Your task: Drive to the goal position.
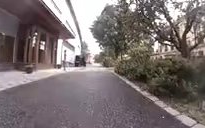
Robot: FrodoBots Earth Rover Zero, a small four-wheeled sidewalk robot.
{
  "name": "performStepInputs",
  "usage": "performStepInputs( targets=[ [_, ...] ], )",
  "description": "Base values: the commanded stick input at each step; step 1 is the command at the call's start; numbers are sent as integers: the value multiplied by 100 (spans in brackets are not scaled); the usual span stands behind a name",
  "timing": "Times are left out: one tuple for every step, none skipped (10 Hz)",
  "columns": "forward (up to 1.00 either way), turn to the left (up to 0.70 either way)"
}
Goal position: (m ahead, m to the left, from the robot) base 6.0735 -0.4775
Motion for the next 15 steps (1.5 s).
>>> performStepInputs(
  targets=[
    [70,0],
    [70,0],
    [70,0],
    [70,0],
    [70,0],
    [70,0],
    [70,0],
    [70,-14],
    [70,-26],
    [70,-13],
    [70,-1],
    [70,0],
    [70,0],
    [70,0],
    [70,0]
  ],
)
